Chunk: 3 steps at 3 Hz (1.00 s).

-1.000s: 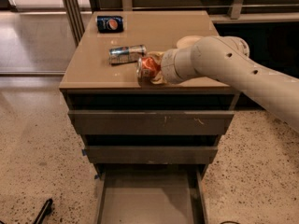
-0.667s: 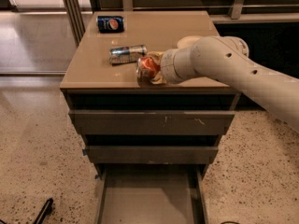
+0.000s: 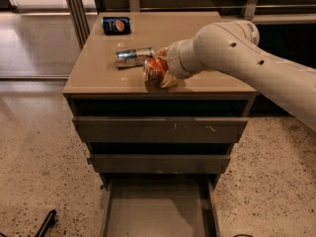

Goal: Pick coke can from bottom drawer and place on counter

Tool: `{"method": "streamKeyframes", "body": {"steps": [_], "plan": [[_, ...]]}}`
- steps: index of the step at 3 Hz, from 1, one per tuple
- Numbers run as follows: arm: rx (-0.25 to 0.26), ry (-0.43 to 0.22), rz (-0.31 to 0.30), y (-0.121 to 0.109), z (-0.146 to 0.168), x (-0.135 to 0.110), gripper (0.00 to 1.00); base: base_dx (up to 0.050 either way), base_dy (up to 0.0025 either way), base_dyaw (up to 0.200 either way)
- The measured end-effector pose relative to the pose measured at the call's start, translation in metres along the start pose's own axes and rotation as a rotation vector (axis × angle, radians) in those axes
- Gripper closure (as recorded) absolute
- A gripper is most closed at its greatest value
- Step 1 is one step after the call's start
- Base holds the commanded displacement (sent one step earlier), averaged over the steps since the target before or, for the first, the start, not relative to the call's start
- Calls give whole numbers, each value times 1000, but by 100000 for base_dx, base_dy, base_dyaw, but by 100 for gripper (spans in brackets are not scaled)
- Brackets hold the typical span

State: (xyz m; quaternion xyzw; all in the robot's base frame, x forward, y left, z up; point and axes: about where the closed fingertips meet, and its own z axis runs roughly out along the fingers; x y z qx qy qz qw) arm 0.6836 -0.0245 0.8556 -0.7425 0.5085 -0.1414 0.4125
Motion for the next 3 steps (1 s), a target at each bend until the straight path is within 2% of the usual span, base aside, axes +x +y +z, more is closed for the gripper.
{"method": "streamKeyframes", "body": {"steps": [1, 2, 3], "plan": [[-36, 39, -53, -27, -4, -1, 0, 0, 0, 0], [-53, 65, -114, -51, -8, 0, 0, 0, 0, 0], [-53, 65, -114, -51, -8, 0, 0, 0, 0, 0]]}}
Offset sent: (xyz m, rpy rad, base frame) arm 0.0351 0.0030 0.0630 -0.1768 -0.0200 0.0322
